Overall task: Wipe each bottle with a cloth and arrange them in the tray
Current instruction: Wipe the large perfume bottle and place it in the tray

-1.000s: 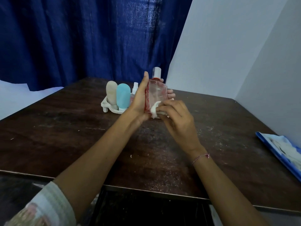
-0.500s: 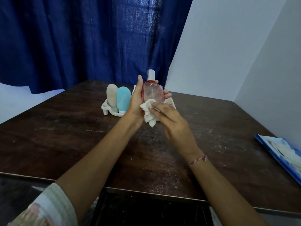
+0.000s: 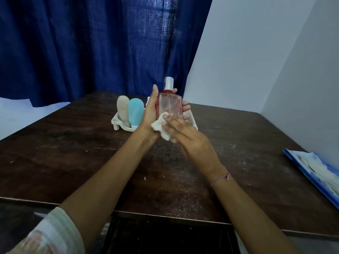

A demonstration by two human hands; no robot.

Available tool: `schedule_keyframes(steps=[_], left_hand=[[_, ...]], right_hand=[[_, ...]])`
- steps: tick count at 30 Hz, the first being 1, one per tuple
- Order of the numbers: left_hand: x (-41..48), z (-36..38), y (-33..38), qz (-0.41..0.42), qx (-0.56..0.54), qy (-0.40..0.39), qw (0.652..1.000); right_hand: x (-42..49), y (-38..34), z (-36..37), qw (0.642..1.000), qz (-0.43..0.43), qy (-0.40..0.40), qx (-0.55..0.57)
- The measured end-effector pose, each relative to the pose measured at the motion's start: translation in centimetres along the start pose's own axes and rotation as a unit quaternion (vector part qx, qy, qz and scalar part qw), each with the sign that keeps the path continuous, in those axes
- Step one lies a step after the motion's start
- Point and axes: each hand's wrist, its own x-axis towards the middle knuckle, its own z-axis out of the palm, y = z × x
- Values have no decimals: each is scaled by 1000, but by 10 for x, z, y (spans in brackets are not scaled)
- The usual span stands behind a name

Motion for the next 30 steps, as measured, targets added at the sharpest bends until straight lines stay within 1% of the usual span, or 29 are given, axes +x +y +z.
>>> schedule_keyframes(steps=[2, 4, 6, 10, 12, 16, 17, 18, 22, 24, 25, 27, 29, 30], left_hand=[[0, 0, -2, 14, 12, -10, 1000], [-1, 0, -3, 13, 10, -16, 1000], [-3, 0, -2, 5, 13, -13, 1000], [-3, 1, 1, -28, 31, -11, 999], [-2, 0, 0, -28, 37, -6, 999], [-4, 3, -4, -14, 34, -9, 999], [-5, 3, -4, -14, 38, -7, 999], [-5, 3, -4, -16, 44, -9, 999], [-6, 3, 2, -48, 73, 0, 996], [-6, 3, 2, -60, 76, -1, 995], [-6, 3, 2, -62, 72, 3, 995], [-6, 2, -1, -56, 63, 6, 996], [-7, 2, -4, -60, 73, -14, 995], [-8, 2, -4, -63, 80, -22, 995]], right_hand=[[-1, 7, -1, 998, 47, 34, -8], [-2, 8, 0, 996, 77, 43, -17], [0, 3, 3, 997, 68, 22, -16], [6, -7, 8, 998, 2, -50, -23], [6, -3, 9, 998, 2, -55, -38], [2, 7, 6, 994, 113, -6, -2], [2, 7, 5, 993, 120, -2, 2], [2, 6, 5, 994, 107, -7, 0], [5, -7, 11, 998, -18, -59, -29], [8, -7, 11, 997, -32, -56, -44], [8, -5, 11, 998, -21, -46, -48], [6, -1, 8, 999, 35, -17, -36], [4, 1, 6, 995, 92, 5, -22], [4, 1, 6, 994, 102, 8, -24]])
